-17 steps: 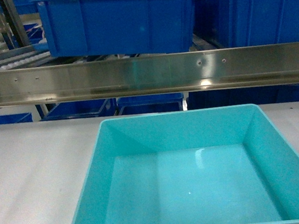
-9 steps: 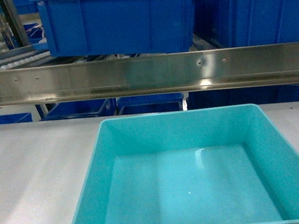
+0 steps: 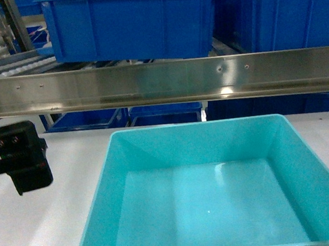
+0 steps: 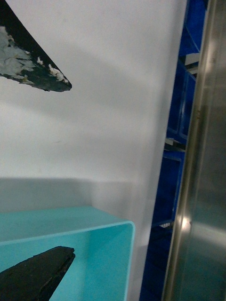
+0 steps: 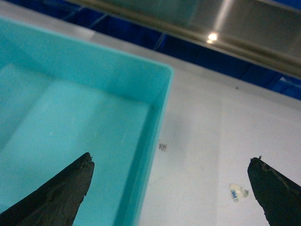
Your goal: Organize blue bins on left shelf correctly
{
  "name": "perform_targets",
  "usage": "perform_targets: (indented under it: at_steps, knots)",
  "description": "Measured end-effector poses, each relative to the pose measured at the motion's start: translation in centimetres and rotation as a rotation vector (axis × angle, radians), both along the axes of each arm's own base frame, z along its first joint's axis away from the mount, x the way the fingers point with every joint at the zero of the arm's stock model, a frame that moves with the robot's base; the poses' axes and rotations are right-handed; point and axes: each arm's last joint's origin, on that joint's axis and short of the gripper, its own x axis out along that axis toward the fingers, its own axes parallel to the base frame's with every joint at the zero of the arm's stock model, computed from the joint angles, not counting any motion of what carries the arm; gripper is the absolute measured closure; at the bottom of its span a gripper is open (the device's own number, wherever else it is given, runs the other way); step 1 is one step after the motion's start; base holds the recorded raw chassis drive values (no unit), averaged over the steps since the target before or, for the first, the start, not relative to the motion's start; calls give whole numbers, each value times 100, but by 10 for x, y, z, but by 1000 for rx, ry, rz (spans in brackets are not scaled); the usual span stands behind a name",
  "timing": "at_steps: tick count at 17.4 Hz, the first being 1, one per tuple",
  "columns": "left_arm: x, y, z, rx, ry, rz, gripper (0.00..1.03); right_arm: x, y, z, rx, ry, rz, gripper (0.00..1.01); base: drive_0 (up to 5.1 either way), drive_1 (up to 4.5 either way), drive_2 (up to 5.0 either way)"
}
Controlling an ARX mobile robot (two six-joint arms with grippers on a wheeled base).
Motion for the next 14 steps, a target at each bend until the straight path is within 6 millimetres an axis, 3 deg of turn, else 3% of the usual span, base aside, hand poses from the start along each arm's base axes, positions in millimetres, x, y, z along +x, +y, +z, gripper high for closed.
perform_targets:
  at_steps: [4,9,14]
  knots:
    - [6,-13,-22,-2,67,0,5,6,25,-33,-46,125,66,3,0,0,0]
    - [19,-32,-39,28,84,-7,5,16,24,-55,-50,195,39,3,0,0,0]
    - [29,-48,-55,52,143,-22,5,32,28,-62,-84,201,11,3,0,0,0]
